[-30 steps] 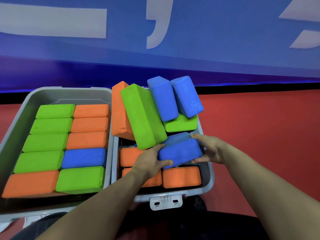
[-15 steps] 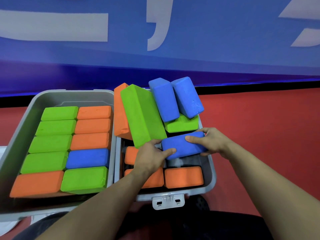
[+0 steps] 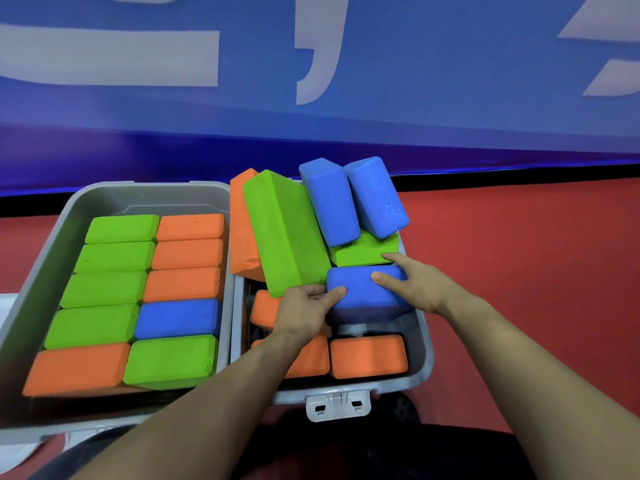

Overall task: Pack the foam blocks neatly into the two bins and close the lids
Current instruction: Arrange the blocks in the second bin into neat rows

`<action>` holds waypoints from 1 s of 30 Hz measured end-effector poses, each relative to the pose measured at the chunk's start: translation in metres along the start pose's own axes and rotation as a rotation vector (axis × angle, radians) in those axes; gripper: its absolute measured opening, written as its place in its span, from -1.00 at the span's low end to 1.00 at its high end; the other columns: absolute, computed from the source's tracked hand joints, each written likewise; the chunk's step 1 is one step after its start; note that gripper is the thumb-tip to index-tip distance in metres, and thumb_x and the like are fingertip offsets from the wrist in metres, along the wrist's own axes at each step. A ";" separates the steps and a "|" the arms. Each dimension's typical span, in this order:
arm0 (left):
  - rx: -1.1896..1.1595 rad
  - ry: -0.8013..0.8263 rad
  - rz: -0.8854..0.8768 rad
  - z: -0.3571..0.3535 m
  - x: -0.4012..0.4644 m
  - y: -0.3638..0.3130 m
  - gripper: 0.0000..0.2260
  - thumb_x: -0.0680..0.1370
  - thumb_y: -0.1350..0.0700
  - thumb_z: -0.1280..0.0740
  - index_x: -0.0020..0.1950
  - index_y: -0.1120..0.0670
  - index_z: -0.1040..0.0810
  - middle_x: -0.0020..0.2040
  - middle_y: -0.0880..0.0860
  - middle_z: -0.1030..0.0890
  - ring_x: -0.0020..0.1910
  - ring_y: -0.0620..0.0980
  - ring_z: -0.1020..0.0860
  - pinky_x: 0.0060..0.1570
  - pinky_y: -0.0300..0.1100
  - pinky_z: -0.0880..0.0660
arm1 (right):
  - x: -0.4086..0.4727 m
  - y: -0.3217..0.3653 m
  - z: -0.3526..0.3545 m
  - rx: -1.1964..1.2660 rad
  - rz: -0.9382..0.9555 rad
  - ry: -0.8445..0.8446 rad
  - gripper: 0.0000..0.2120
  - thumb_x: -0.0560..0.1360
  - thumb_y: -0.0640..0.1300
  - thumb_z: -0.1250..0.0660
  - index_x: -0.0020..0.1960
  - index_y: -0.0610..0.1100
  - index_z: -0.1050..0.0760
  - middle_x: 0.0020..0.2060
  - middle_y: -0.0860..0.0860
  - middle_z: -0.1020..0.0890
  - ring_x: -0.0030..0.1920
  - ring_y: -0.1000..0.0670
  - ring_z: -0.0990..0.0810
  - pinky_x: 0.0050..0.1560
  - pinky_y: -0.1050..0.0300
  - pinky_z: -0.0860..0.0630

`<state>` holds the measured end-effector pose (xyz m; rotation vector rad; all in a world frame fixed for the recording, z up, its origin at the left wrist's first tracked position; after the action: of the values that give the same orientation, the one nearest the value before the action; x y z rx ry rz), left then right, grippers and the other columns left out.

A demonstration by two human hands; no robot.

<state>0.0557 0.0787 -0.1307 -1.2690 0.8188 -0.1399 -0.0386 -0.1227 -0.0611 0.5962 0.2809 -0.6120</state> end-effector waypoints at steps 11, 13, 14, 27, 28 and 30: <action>0.697 0.226 -0.160 0.051 -0.001 0.010 -0.50 0.49 -0.20 -0.46 0.31 0.07 -0.61 0.20 -0.09 -0.66 0.19 -0.14 -0.58 0.22 -0.28 -0.46 | 0.007 0.022 -0.015 -0.399 0.245 0.044 -0.15 0.31 0.47 -0.41 0.50 0.22 -0.26 0.32 0.12 -0.47 0.35 -0.05 -0.40 0.31 -0.10 -0.27; 1.034 0.243 -0.243 0.076 0.006 0.024 -0.40 0.49 -0.26 -0.41 0.42 0.04 -0.51 0.38 0.00 -0.53 0.37 0.02 -0.46 0.37 -0.12 -0.37 | 0.008 0.018 -0.015 -0.368 0.268 0.030 -0.17 0.32 0.43 -0.43 0.50 0.19 -0.29 0.29 0.09 -0.50 0.32 -0.06 -0.42 0.30 -0.04 -0.26; 1.131 0.255 -0.270 0.087 0.010 0.030 -0.35 0.50 -0.27 -0.38 0.47 0.06 -0.43 0.43 0.07 -0.46 0.41 0.10 -0.40 0.40 -0.06 -0.33 | 0.009 0.017 -0.015 -0.353 0.274 0.027 -0.17 0.33 0.42 -0.43 0.51 0.17 -0.29 0.28 0.08 -0.50 0.31 -0.06 -0.43 0.29 -0.01 -0.25; 1.753 0.403 -0.404 0.099 0.068 0.034 -0.01 0.38 -0.55 0.02 0.62 0.08 -0.08 0.54 0.15 -0.22 0.39 0.14 -0.31 0.33 -0.03 -0.26 | 0.018 0.003 -0.018 -0.274 0.311 -0.010 -0.15 0.34 0.39 -0.45 0.53 0.14 -0.30 0.31 0.09 -0.50 0.33 -0.04 -0.42 0.34 0.04 -0.21; 1.782 0.427 -0.412 0.098 0.069 0.034 -0.04 0.43 -0.53 -0.04 0.63 0.09 -0.06 0.56 0.15 -0.20 0.43 0.14 -0.30 0.37 -0.04 -0.24 | 0.018 0.002 -0.017 -0.268 0.313 -0.013 -0.15 0.34 0.39 -0.45 0.53 0.14 -0.30 0.31 0.09 -0.50 0.33 -0.04 -0.42 0.35 0.03 -0.21; 1.806 0.464 -0.404 0.097 0.072 0.036 -0.07 0.48 -0.48 -0.12 0.63 0.10 -0.03 0.56 0.15 -0.26 0.48 0.13 -0.30 0.44 -0.03 -0.19 | 0.019 0.003 -0.016 -0.271 0.316 -0.015 -0.16 0.34 0.38 -0.45 0.53 0.14 -0.29 0.32 0.08 -0.49 0.34 -0.05 -0.40 0.36 0.02 -0.20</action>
<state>0.1547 0.1293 -0.1904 0.3808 0.4546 -1.2169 -0.0229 -0.1200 -0.0810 0.3633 0.2443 -0.2673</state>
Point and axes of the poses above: each hand's wrist, its own x-axis towards the middle knuckle, its own z-axis out of the back of the hand, y = z × x, the point moved 1 cm from there along x, towards the middle knuckle
